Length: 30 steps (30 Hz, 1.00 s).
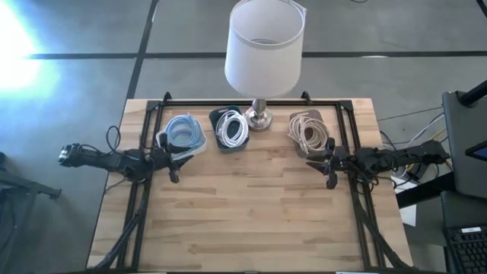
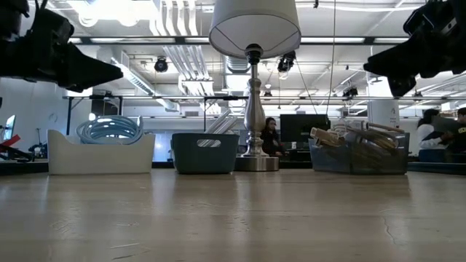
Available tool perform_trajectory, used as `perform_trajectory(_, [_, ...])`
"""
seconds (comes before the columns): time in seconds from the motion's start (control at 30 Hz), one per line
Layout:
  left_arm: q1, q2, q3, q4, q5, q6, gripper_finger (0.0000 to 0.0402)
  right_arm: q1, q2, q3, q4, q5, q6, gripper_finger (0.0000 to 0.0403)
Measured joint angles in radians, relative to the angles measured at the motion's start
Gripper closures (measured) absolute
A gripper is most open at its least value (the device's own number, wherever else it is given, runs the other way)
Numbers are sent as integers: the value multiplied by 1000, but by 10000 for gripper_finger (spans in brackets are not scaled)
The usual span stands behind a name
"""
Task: Pick & Place USB Port
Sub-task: Return to Home Position
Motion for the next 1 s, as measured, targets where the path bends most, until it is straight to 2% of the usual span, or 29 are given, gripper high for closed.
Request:
perform_trajectory(0.37, [0, 6, -1, -19, -13, -50, 259, 0, 0, -73, 95, 1, 21, 329])
perform_trajectory(0.6, [0, 6, -1, -26, -21, -61, 259, 0, 1, -85, 94, 1, 18, 318])
perform_trajectory(0.77, [0, 6, 1, -26, -21, -124, 259, 0, 3, -87, 86, 2, -13, 314])
perform_trajectory(1.0, [0, 6, 3, -27, -21, -128, 259, 0, 3, -88, 84, 3, -18, 324])
